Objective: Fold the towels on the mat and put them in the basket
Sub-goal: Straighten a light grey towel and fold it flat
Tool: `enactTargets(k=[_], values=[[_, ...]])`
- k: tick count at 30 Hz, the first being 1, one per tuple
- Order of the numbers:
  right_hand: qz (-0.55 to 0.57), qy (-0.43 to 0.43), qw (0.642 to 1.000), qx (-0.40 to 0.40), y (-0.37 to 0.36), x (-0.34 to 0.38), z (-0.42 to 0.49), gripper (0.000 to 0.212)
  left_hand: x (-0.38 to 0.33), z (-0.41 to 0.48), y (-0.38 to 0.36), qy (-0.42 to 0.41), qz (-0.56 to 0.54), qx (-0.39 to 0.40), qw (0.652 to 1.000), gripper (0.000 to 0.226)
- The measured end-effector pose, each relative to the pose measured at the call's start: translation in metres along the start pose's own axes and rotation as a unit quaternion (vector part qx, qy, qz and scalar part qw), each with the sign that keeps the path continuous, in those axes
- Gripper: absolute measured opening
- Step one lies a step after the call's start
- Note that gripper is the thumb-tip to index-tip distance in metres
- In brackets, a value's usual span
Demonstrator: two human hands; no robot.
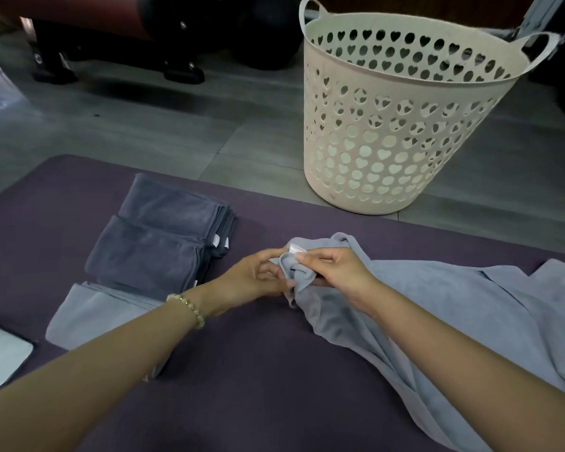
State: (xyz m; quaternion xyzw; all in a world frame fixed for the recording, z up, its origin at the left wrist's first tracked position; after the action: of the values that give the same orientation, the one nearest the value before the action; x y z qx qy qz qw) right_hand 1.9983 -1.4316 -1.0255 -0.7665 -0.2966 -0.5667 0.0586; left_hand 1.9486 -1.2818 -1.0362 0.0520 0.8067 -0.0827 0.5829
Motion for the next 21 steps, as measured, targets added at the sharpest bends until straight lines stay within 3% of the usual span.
enactTargets(k=[4,10,13,16,17,21], values=[[0.071,-0.037,0.996,0.026,0.018,0.003,-0.011,0.018,-0.017,0.006,-0.011,-0.055,0.093,-0.056,0.993,0.036],[0.18,-0.06,0.981,-0.041,0.082,-0.001,-0.031,0.016,-0.018,0.016,-0.044,0.02,0.013,0.061,0.998,0.031],[0.057,-0.104,0.993,0.015,0.103,-0.022,-0.045,0.024,-0.025,0.017,-0.045,0.022,-0.022,0.067,0.997,0.024],[-0.125,-0.087,0.984,0.094,0.1,-0.028,-0.054,0.075,-0.03,0.018,-0.049,0.014,0.023,0.087,0.996,0.038],[-0.139,-0.065,0.983,0.104,0.094,-0.024,-0.054,0.079,-0.032,0.017,-0.053,0.01,0.048,0.098,0.994,0.037],[-0.177,-0.026,0.971,0.159,0.06,0.002,-0.051,0.045,-0.049,0.019,-0.067,-0.018,0.104,0.111,0.988,0.027]])
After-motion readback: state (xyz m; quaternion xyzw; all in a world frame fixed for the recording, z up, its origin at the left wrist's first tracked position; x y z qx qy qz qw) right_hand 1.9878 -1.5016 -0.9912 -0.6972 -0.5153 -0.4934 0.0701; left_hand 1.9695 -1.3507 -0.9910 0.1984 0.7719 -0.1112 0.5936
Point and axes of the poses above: each hand's wrist, its own z-axis towards the middle knuckle, its own y-axis out of the back of the hand, x = y × z, the point moved 5 cm from there along z, towards the middle knuckle, and after that the axes turned 11 degrees about -z, right-handed, at the moved point
